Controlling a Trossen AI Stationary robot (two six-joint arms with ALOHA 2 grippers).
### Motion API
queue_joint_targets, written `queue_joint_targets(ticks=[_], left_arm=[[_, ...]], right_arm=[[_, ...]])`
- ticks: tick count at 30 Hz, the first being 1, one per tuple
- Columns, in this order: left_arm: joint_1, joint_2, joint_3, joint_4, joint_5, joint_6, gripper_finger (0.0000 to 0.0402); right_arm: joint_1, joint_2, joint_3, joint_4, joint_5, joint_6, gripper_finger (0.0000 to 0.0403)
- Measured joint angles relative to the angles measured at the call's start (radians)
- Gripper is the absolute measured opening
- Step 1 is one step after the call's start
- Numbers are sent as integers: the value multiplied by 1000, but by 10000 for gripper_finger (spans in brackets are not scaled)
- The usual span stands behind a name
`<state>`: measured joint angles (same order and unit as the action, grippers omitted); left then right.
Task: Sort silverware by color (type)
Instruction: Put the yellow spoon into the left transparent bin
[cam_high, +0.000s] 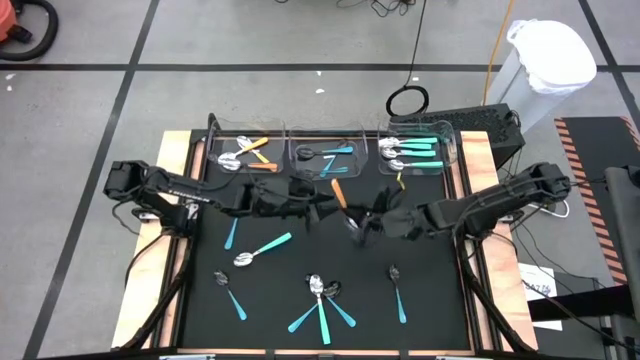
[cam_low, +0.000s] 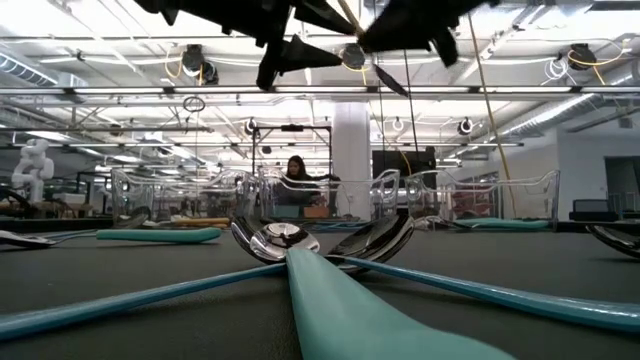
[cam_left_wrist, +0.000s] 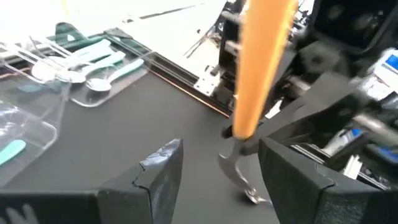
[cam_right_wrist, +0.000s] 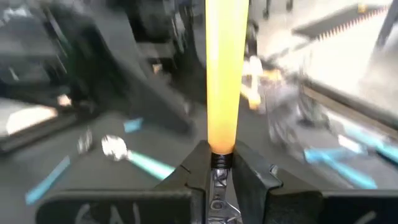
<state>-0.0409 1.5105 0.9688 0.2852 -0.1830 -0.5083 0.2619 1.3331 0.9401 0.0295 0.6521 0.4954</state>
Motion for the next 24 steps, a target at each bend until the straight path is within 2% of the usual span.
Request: queue_joint_targets(ticks=[5,9,13,16,21,24], left_arm=[[34,0,0,93,12,76,210],[61,0,0,187,51,144,210],[96,0,0,203,62,154,197],[127,0,0,204,127,153,153],[172,0,0,202,218,183,39],[204,-13,0,164,242,232,30]], right_arm=[[-47,0,0,109,-22,-69,40],[-73,1,0,110,-78,-97,40],[-92,3,0,112,-112,-108,40],[-102,5,0,125,-104,-143,40],[-132,5,0,133,-104,-145,53],[-153,5,0,139,-104,-110,79]])
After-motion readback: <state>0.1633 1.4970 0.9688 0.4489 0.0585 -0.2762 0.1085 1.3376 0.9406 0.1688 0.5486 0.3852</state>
